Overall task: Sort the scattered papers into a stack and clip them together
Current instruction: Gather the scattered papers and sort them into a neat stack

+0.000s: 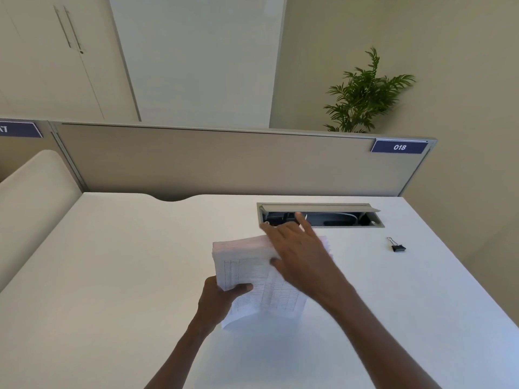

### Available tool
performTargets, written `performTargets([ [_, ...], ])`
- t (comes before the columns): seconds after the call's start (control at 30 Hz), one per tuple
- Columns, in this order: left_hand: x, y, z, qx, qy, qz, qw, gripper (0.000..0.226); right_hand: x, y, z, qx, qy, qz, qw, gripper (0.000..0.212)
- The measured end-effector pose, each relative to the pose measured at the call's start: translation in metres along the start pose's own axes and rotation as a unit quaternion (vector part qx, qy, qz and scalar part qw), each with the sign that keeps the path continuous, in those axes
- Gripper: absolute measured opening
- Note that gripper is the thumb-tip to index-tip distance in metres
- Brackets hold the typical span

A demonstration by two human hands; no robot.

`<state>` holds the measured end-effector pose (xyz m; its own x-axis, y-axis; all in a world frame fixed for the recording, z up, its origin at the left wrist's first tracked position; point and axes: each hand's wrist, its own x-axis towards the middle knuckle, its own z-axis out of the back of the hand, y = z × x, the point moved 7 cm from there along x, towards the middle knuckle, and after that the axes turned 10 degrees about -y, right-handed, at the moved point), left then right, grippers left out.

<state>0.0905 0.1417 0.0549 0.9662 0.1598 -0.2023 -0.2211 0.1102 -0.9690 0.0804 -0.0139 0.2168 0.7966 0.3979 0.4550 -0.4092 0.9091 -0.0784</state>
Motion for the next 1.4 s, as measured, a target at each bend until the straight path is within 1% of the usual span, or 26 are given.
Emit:
performTargets([
  [0.1, -0.001, -0.003, -0.001, -0.013, 0.006, -0.007, 1.0, 0.026, -0.006, -0.043, 0.0, 0.001, 0.052, -0.052, 0.997, 0.026],
  [0.13, 0.0, -0.003, -0.001, -0.015, 0.002, -0.008, 1.0, 0.027, -0.009, -0.057, 0.002, 0.014, 0.056, -0.07, 0.996, 0.014],
  [0.17, 0.001, -0.003, 0.0, -0.016, 0.0, -0.008, 1.0, 0.028, -0.013, -0.069, 0.006, 0.031, 0.047, -0.087, 0.995, 0.006],
  [0.2, 0.001, -0.003, 0.0, -0.019, -0.001, -0.006, 1.0, 0.028, -0.017, -0.081, 0.009, 0.063, 0.031, -0.11, 0.991, 0.003],
  [0.23, 0.001, -0.002, 0.0, -0.02, -0.002, -0.003, 1.0, 0.028, -0.021, -0.092, 0.013, 0.117, 0.012, -0.143, 0.983, 0.007],
  [0.27, 0.002, -0.002, -0.001, -0.02, -0.002, -0.001, 1.0, 0.027, -0.027, -0.102, 0.013, 0.191, 0.001, -0.188, 0.964, 0.01],
  [0.3, 0.002, -0.001, -0.001, -0.018, -0.004, 0.001, 1.0, 0.027, -0.034, -0.11, 0.008, 0.269, 0.0, -0.232, 0.935, 0.011],
  [0.37, 0.002, 0.0, -0.001, -0.012, -0.007, 0.003, 1.0, 0.026, -0.047, -0.111, -0.01, 0.4, 0.022, -0.303, 0.865, 0.014],
  [0.43, 0.002, 0.0, -0.001, -0.01, -0.009, 0.001, 1.0, 0.025, -0.062, -0.101, -0.037, 0.497, 0.042, -0.353, 0.791, 0.021],
  [0.47, 0.001, 0.001, -0.001, -0.01, -0.011, 0.0, 1.0, 0.024, -0.07, -0.094, -0.051, 0.521, 0.044, -0.375, 0.765, 0.025],
  [0.5, 0.001, 0.002, -0.002, -0.009, -0.014, 0.0, 1.0, 0.024, -0.077, -0.087, -0.064, 0.532, 0.039, -0.393, 0.749, 0.027],
  [0.6, -0.002, 0.004, -0.002, -0.002, -0.041, 0.007, 0.999, 0.022, -0.094, -0.068, -0.092, 0.531, -0.01, -0.453, 0.716, 0.025],
  [0.67, -0.002, 0.005, -0.002, -0.014, -0.053, 0.004, 0.999, 0.019, -0.098, -0.062, -0.098, 0.526, -0.05, -0.484, 0.697, 0.023],
  [0.77, -0.003, 0.003, -0.003, -0.023, -0.06, 0.004, 0.998, 0.018, -0.101, -0.066, -0.099, 0.519, -0.073, -0.492, 0.695, 0.023],
  [0.87, -0.003, 0.011, -0.007, -0.019, -0.051, 0.008, 0.999, 0.018, -0.11, -0.064, -0.107, 0.508, -0.056, -0.495, 0.703, 0.025],
  [0.97, -0.002, 0.018, -0.007, -0.018, -0.062, 0.005, 0.998, 0.02, -0.118, -0.062, -0.117, 0.484, -0.041, -0.503, 0.715, 0.029],
  [1.13, 0.002, 0.01, -0.023, -0.018, -0.037, -0.016, 0.999, 0.03, -0.12, -0.08, -0.121, 0.428, -0.057, -0.52, 0.737, 0.028],
  [1.27, 0.012, 0.03, -0.049, 0.006, -0.014, 0.021, 1.0, 0.042, -0.133, -0.097, -0.136, 0.393, -0.037, -0.55, 0.736, 0.033],
  [1.33, 0.015, 0.043, -0.06, 0.019, -0.034, 0.037, 0.999, 0.044, -0.14, -0.103, -0.143, 0.378, -0.032, -0.561, 0.736, 0.041],
  [1.4, 0.016, 0.054, -0.067, 0.035, -0.075, 0.05, 0.995, 0.037, -0.145, -0.109, -0.147, 0.362, -0.025, -0.571, 0.736, 0.048],
])
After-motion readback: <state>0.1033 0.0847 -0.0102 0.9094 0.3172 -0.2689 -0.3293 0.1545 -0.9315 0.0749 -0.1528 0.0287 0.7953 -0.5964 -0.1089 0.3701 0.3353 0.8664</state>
